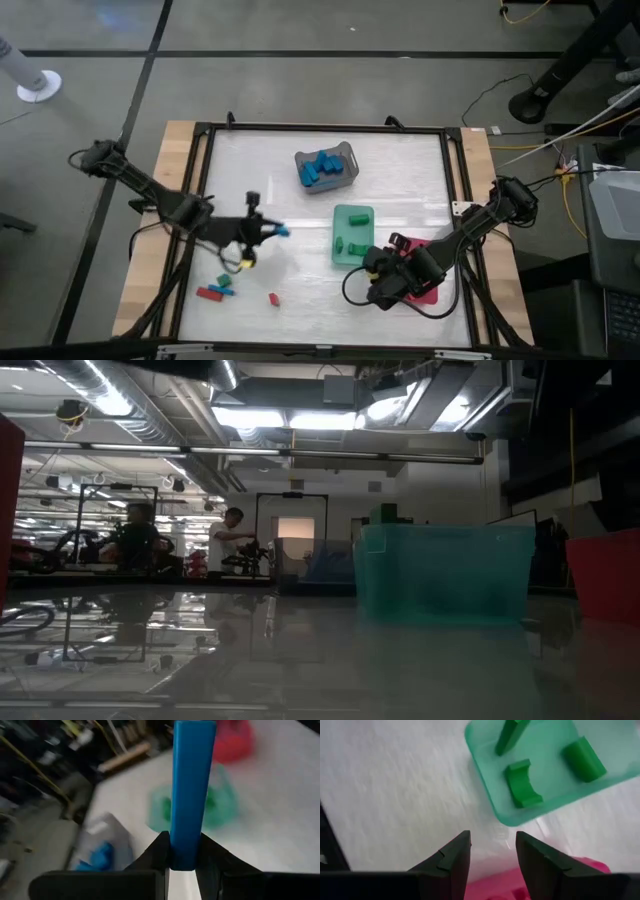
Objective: Sort blocks
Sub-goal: Put the blue block into the gray bin, then put the green block into the green bin
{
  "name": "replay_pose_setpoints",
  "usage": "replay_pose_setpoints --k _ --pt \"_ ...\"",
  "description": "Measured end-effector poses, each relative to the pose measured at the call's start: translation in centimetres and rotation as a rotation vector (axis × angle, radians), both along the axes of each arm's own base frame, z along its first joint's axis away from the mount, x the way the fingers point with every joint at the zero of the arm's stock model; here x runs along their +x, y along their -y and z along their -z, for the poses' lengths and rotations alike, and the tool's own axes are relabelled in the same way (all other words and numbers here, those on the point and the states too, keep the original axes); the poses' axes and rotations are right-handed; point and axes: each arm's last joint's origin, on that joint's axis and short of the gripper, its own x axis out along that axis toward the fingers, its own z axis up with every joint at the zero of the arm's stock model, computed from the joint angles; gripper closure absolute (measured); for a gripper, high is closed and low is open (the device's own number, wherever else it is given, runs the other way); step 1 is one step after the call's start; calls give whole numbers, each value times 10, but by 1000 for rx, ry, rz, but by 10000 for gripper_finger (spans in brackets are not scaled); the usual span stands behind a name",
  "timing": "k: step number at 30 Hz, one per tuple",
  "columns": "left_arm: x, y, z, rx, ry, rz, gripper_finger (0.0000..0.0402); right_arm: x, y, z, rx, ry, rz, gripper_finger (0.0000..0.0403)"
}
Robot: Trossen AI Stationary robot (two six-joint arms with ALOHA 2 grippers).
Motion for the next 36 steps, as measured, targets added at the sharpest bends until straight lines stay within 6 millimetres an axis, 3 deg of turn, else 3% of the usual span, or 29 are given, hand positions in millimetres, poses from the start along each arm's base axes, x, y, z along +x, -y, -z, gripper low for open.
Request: replay_pose_setpoints --k 6,20,29,36 --pt "38 -41 0 56 63 -62 354 5 -3 -2 37 53 0 242" --pt "87 -150 53 88 -48 -352 342 15 -10 -6 115 161 0 242" --pt "97 -166 76 45 -74 -418 320 15 -10 -6 85 166 -33 242" --pt "97 -166 77 -18 -45 -451 259 17 -9 -3 -14 190 -83 242"
